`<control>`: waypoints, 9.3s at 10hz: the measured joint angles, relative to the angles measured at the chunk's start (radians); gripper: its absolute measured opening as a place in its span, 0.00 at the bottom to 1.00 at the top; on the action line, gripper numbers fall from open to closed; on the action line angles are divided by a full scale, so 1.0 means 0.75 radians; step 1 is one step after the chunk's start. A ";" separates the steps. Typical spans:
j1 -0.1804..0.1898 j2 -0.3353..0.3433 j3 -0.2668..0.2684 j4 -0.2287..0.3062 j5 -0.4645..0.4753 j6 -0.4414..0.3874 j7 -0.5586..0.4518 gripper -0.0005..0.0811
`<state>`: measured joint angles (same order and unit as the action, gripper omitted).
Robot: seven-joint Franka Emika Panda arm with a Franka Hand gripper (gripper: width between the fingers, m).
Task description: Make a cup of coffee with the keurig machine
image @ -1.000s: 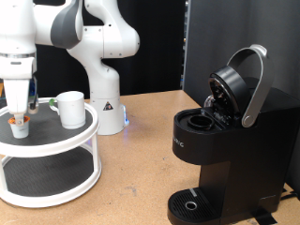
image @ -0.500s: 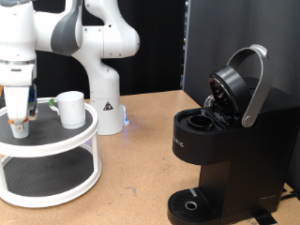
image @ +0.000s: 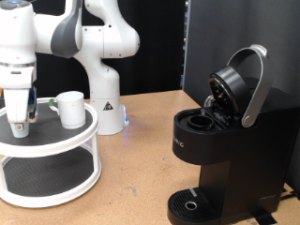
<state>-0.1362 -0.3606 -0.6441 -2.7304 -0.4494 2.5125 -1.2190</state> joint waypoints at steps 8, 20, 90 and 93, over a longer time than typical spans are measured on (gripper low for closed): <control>0.012 -0.157 0.026 0.080 0.085 -0.253 -0.062 0.54; 0.187 -0.281 0.212 0.129 0.437 -0.404 0.210 0.54; 0.652 0.383 0.600 0.606 0.960 -0.287 0.567 0.54; 0.652 0.396 0.600 0.606 0.960 -0.286 0.567 0.77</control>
<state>0.3527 -0.0637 -0.1940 -2.2761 0.2706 2.2980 -0.7937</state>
